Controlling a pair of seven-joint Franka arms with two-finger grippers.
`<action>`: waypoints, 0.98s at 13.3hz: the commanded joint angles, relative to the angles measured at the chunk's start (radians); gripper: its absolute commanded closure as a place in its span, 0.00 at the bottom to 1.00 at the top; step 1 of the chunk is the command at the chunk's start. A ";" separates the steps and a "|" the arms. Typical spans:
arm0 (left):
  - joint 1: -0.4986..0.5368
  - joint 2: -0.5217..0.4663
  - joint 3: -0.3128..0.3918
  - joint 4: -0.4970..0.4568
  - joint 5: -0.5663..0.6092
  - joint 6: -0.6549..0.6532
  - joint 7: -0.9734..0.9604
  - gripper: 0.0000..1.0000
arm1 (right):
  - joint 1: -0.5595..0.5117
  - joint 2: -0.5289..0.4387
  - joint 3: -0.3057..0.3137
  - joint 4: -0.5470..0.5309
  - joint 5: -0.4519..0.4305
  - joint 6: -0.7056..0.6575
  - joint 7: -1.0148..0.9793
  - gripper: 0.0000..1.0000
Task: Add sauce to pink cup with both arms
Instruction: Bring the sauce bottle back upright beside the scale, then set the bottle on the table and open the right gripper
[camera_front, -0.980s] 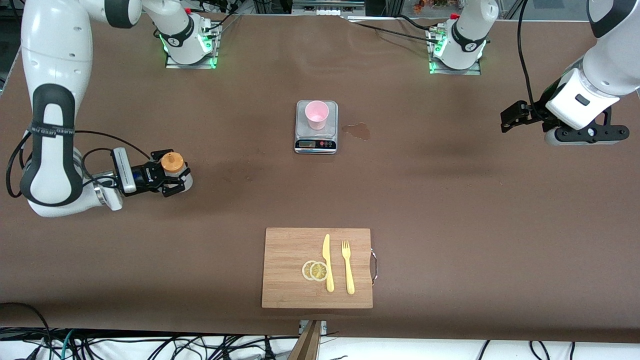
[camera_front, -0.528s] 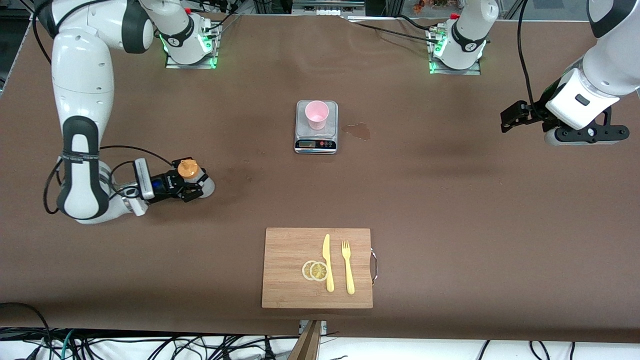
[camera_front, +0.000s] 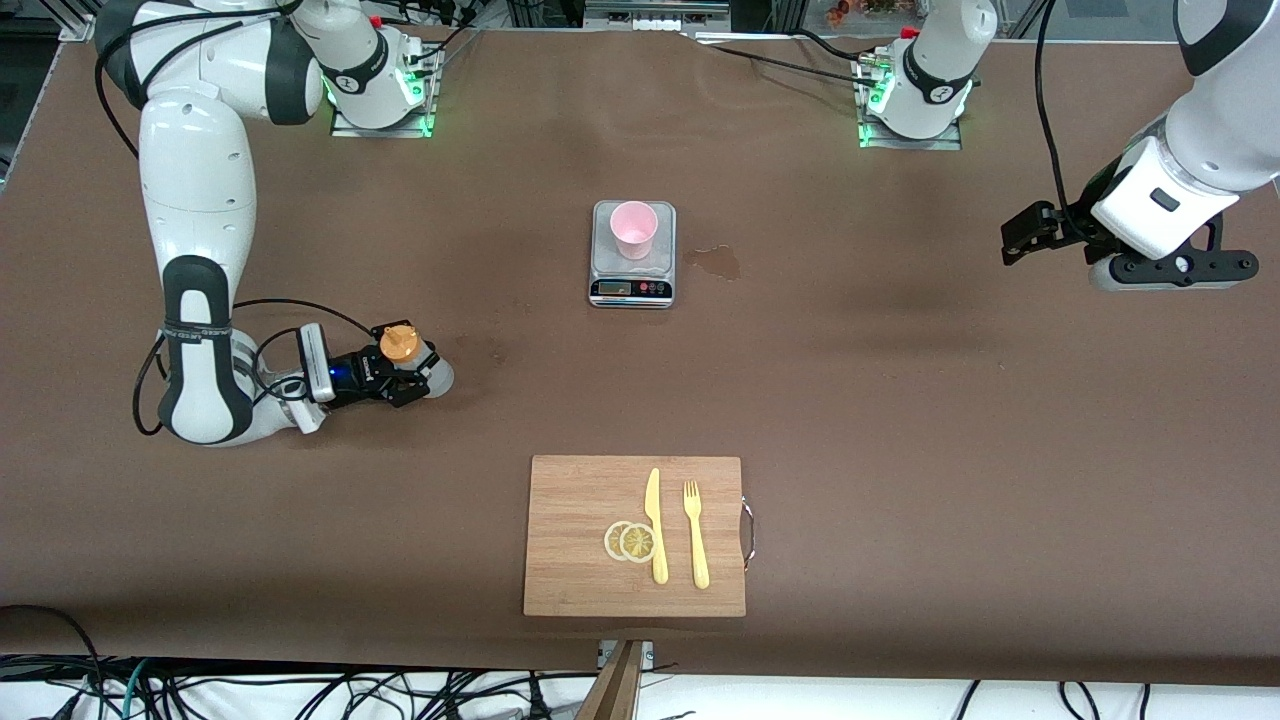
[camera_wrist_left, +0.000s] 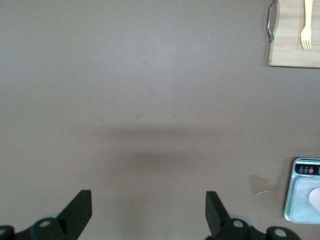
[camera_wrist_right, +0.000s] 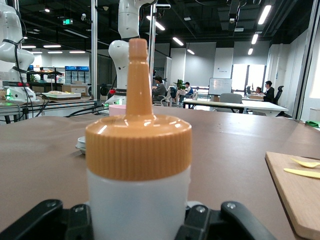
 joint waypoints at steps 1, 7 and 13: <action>0.004 -0.006 -0.001 0.007 -0.023 -0.014 0.012 0.00 | -0.005 0.036 0.003 0.030 0.015 -0.013 -0.014 0.69; 0.004 -0.006 -0.001 0.007 -0.023 -0.016 0.012 0.00 | -0.015 0.034 0.000 0.070 0.054 -0.014 -0.019 0.00; 0.004 -0.006 -0.001 0.007 -0.023 -0.014 0.012 0.00 | -0.014 0.010 -0.105 0.145 -0.050 -0.016 -0.019 0.00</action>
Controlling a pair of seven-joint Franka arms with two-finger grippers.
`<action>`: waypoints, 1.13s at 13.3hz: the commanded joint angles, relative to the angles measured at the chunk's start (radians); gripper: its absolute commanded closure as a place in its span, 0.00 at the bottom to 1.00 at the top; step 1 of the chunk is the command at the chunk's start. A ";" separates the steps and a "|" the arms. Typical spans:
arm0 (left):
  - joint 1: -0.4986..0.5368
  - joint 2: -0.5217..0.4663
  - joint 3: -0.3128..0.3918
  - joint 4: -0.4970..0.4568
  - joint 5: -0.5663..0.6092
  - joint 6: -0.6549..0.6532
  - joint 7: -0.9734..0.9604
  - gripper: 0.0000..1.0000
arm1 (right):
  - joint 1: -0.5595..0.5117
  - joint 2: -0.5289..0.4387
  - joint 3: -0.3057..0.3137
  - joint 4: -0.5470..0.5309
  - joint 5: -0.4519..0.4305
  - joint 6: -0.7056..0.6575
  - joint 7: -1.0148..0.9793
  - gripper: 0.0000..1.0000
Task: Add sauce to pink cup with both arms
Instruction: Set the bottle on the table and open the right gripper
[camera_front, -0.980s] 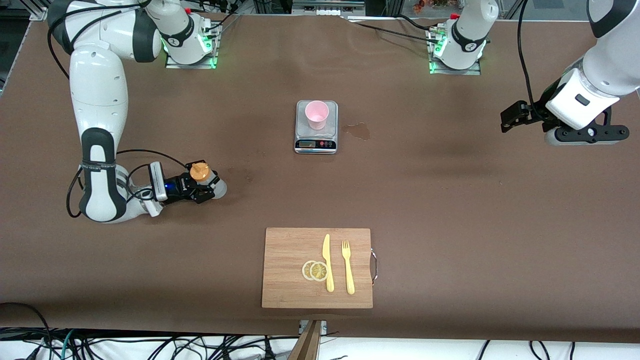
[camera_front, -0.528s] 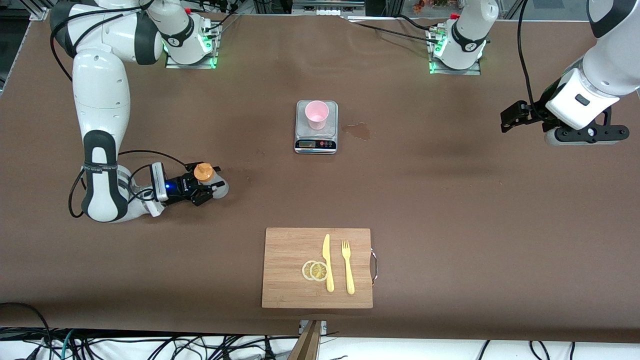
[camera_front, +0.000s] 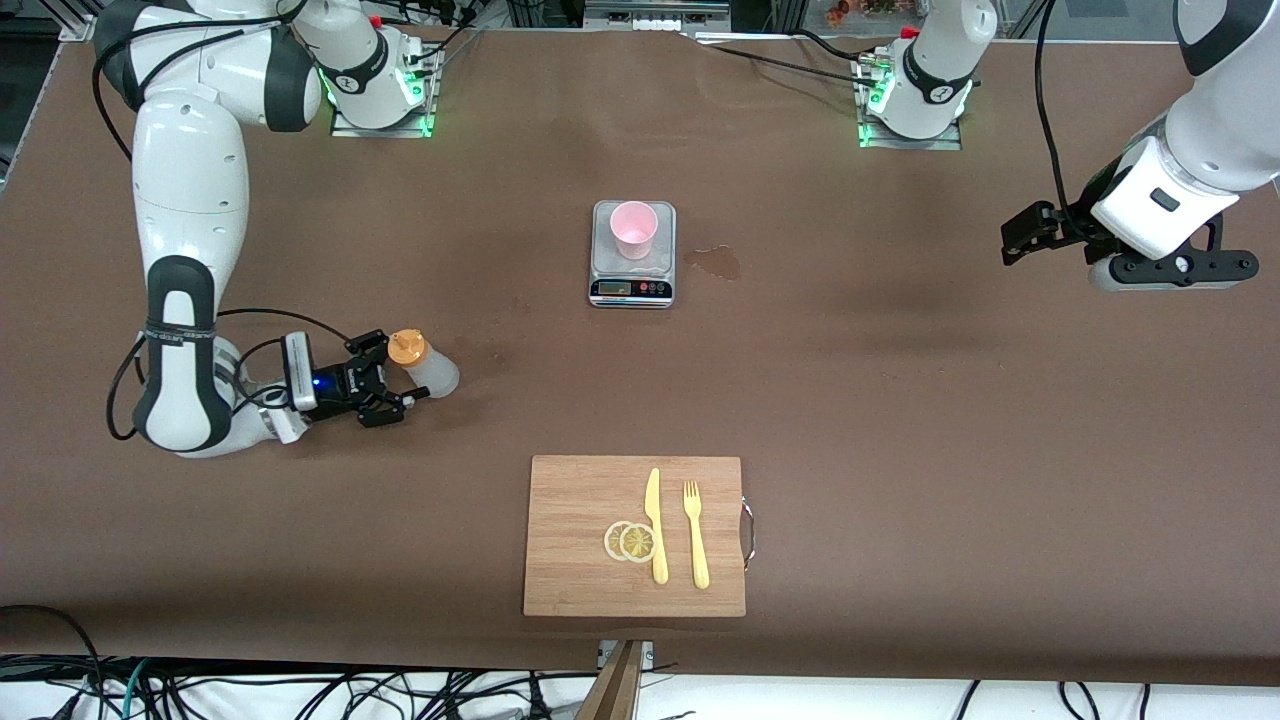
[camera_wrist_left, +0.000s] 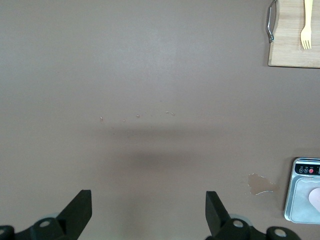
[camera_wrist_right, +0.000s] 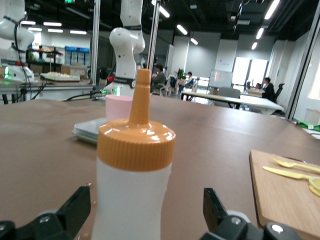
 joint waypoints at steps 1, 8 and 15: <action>0.004 -0.006 -0.001 0.007 -0.023 -0.016 0.012 0.00 | -0.005 -0.021 -0.047 0.039 -0.081 -0.006 -0.005 0.00; 0.004 -0.006 -0.001 0.007 -0.023 -0.020 0.012 0.00 | -0.005 -0.404 -0.038 -0.069 -0.532 0.231 0.240 0.00; 0.004 -0.004 -0.001 0.009 -0.023 -0.022 0.011 0.00 | 0.004 -0.768 0.082 -0.235 -0.897 0.406 0.798 0.00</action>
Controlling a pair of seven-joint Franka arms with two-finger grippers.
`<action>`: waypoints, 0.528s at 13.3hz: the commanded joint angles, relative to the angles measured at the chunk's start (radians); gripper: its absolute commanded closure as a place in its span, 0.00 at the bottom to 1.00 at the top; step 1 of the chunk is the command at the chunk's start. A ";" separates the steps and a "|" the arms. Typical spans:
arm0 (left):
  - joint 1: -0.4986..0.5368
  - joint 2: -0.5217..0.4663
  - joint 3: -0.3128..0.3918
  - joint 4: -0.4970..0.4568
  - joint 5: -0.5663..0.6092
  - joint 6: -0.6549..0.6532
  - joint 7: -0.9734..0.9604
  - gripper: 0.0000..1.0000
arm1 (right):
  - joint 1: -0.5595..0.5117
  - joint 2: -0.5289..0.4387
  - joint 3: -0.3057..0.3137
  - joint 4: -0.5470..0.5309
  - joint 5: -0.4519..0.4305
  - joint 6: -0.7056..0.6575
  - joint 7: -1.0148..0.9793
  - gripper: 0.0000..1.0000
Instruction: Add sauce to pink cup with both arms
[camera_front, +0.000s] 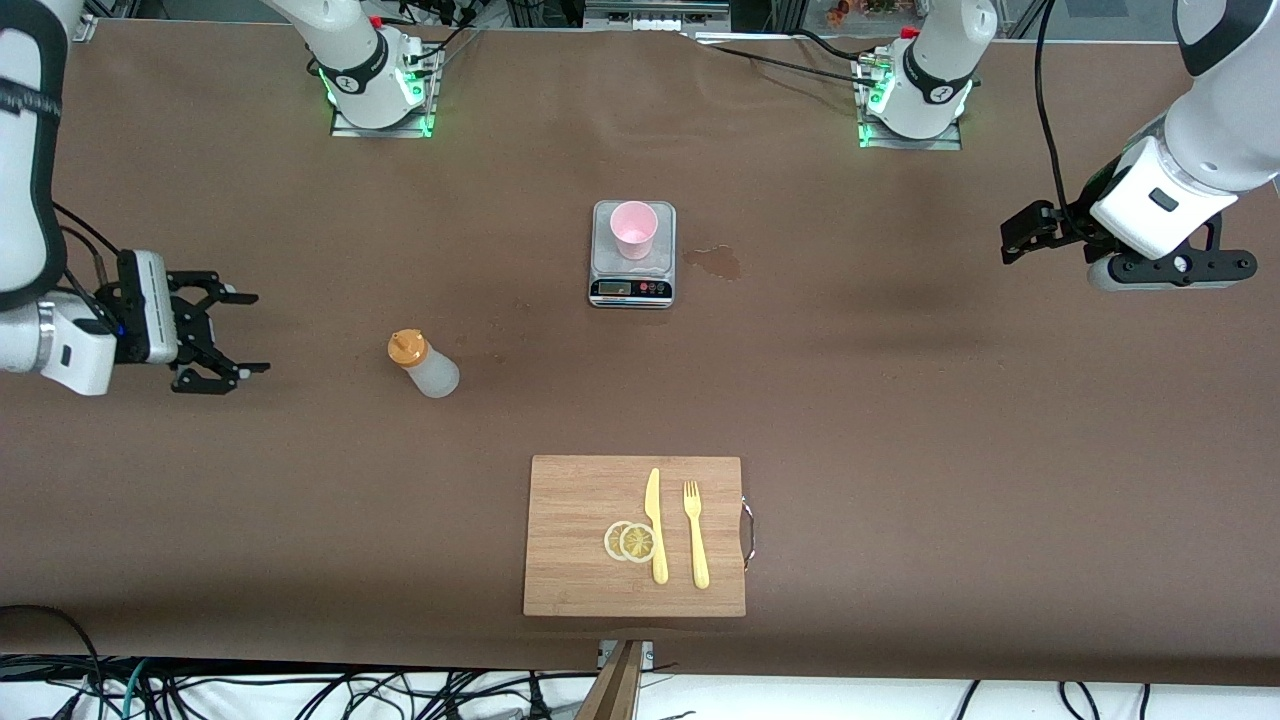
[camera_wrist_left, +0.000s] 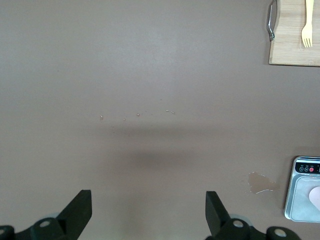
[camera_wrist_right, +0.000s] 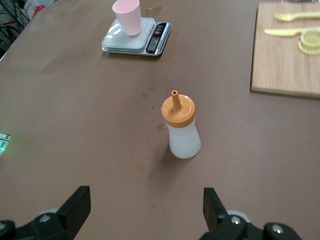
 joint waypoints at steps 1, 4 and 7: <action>0.004 -0.006 0.000 0.009 -0.023 -0.016 0.011 0.00 | 0.005 -0.138 0.042 -0.075 -0.119 0.036 0.232 0.00; 0.004 -0.004 0.000 0.009 -0.023 -0.016 0.011 0.00 | 0.005 -0.238 0.086 -0.105 -0.224 0.035 0.526 0.00; 0.004 -0.004 0.000 0.009 -0.023 -0.016 0.011 0.00 | 0.008 -0.279 0.094 -0.115 -0.270 0.035 0.793 0.00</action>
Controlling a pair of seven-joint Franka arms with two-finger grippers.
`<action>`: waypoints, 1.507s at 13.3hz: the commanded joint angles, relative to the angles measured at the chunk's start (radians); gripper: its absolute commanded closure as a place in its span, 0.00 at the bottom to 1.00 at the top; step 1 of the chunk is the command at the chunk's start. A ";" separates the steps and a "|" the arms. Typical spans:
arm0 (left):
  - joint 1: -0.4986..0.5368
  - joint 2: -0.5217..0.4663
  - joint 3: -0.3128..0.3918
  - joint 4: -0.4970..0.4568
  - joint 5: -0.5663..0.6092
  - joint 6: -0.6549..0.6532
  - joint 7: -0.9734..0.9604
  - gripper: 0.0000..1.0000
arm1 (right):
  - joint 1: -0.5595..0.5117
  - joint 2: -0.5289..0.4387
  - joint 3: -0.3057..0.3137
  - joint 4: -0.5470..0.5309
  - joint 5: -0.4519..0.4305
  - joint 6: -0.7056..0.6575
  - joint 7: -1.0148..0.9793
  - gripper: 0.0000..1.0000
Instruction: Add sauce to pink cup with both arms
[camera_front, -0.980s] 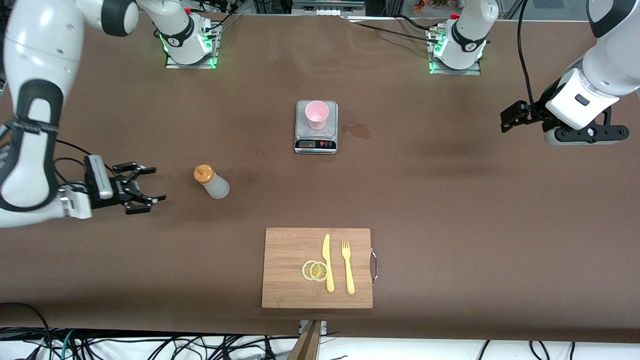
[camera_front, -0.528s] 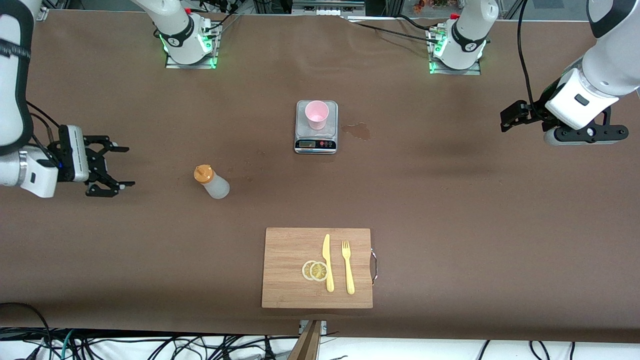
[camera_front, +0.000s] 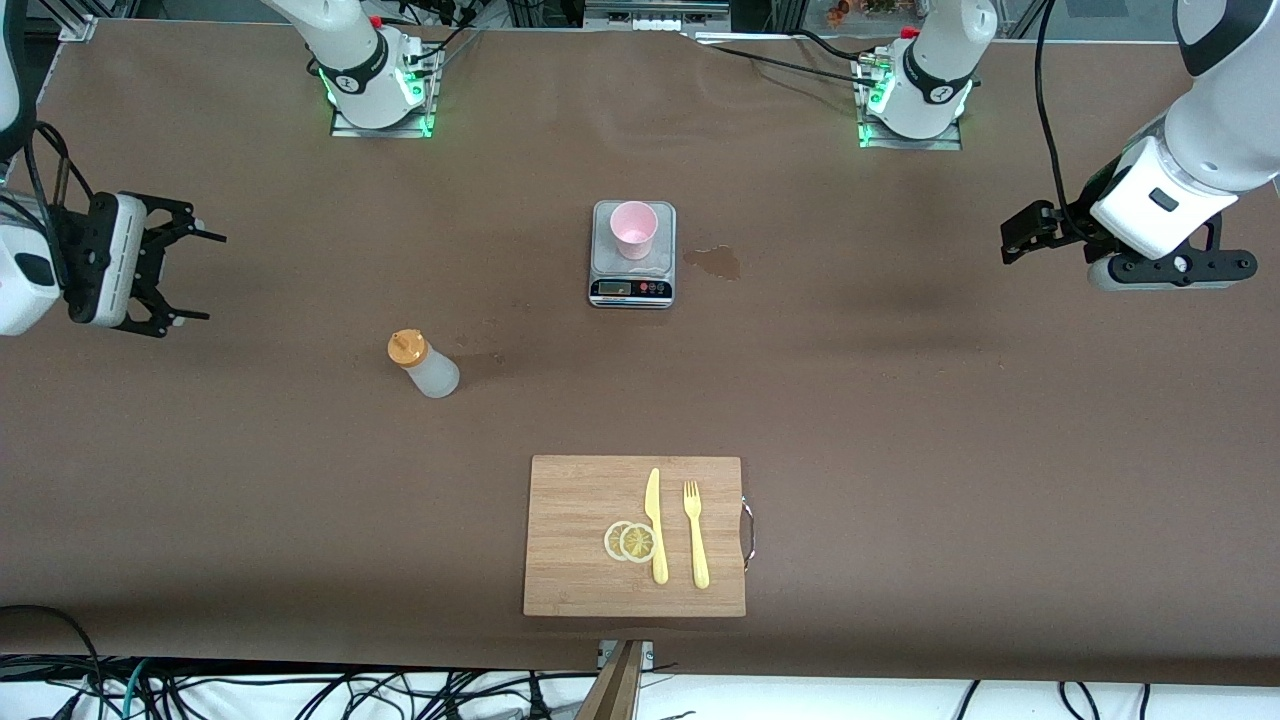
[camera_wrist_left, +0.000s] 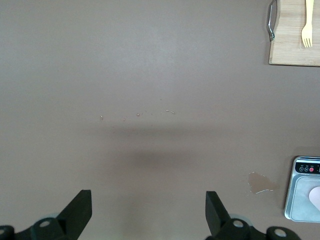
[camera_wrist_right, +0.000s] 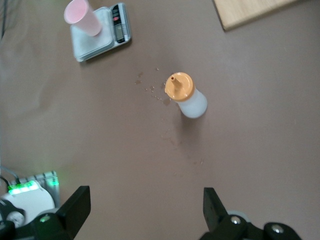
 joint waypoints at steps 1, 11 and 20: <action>0.004 -0.004 0.000 0.009 -0.023 -0.016 0.011 0.00 | 0.005 -0.063 0.022 -0.053 -0.054 0.037 0.256 0.00; 0.001 -0.004 -0.002 0.011 -0.023 -0.016 0.011 0.00 | 0.003 -0.181 0.173 0.012 -0.276 -0.034 0.984 0.00; 0.001 -0.004 -0.002 0.011 -0.023 -0.016 0.011 0.00 | 0.002 -0.203 0.182 0.058 -0.311 -0.035 1.218 0.00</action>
